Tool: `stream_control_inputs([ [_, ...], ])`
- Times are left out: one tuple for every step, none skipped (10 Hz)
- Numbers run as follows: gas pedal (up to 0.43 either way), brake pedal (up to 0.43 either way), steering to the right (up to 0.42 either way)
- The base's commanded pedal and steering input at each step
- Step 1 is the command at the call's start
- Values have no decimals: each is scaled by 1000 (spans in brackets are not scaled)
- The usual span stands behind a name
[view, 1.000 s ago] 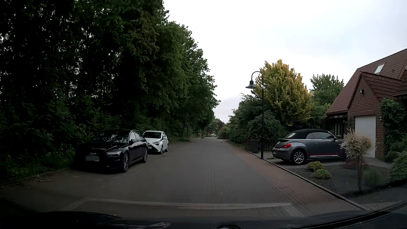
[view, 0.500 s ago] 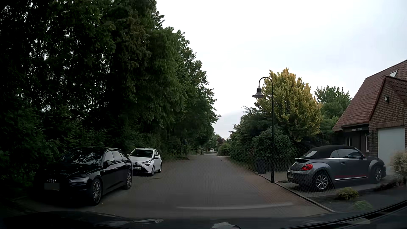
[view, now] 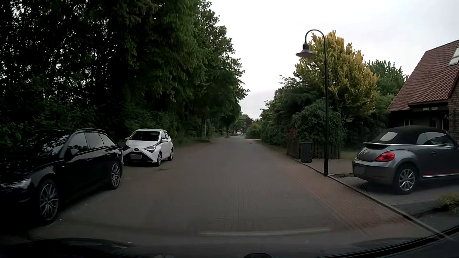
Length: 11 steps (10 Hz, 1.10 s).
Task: Follow the waypoints while adhering to traffic rules and regulations
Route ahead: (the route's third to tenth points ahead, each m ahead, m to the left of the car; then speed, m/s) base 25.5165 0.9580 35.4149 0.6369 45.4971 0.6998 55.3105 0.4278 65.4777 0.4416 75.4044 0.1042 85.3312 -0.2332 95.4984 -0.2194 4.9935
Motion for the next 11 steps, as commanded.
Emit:
stream_control_inputs([
  [197, 0, 0],
  [197, 0, 3],
  [197, 0, 3],
  [197, 0, 3],
  [197, 0, 2],
  [197, 0, 1],
  [197, 0, 5],
  [197, 0, 5],
  [197, 0, 9],
  [197, 0, 17],
  [197, 0, 20],
])
